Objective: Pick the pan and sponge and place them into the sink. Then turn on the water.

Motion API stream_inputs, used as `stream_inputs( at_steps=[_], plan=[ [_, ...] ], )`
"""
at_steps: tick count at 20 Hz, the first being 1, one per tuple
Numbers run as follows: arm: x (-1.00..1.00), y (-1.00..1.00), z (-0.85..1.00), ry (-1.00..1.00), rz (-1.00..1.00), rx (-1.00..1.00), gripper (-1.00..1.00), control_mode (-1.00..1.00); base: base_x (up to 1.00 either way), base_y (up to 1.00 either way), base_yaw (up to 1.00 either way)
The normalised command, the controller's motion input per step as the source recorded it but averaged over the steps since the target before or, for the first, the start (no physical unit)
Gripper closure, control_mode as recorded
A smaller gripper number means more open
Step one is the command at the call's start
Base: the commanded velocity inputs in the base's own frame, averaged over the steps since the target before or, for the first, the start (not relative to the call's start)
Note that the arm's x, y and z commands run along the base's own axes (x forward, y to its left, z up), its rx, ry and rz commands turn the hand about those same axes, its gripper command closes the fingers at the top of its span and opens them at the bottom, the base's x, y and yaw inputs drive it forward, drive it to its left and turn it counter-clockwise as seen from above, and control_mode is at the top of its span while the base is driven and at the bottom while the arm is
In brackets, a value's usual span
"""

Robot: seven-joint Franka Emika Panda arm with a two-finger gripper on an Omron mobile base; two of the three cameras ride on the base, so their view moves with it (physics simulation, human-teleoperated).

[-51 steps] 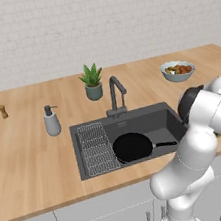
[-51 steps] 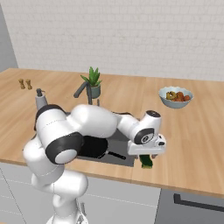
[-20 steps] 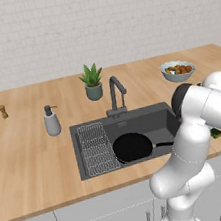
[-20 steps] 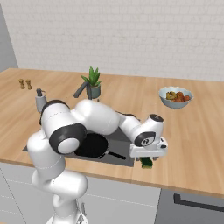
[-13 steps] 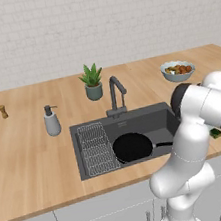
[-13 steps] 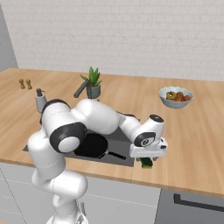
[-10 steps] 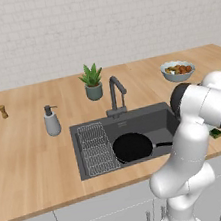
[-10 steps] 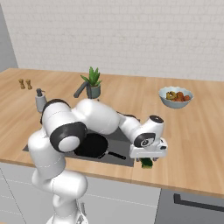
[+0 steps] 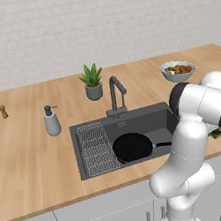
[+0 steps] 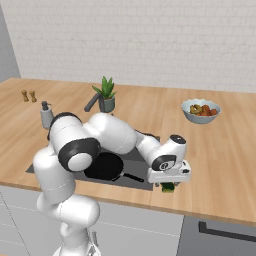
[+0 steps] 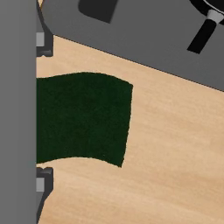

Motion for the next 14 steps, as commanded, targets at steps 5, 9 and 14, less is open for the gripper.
stream_inputs(
  at_steps=[5, 9, 14],
  plan=[
    [0.0, 0.0, -0.19, -0.02, 0.0, 0.0, -1.0, -1.0, 0.0, 0.0, 0.0],
    [0.0, 0.0, -0.37, 0.0, 0.0, 0.0, -1.0, -1.0, 0.0, 0.0, 0.0],
    [-0.03, 0.01, -0.16, 0.0, 0.0, 0.0, 1.0, -1.0, 0.0, 0.0, 0.0]
  ],
)
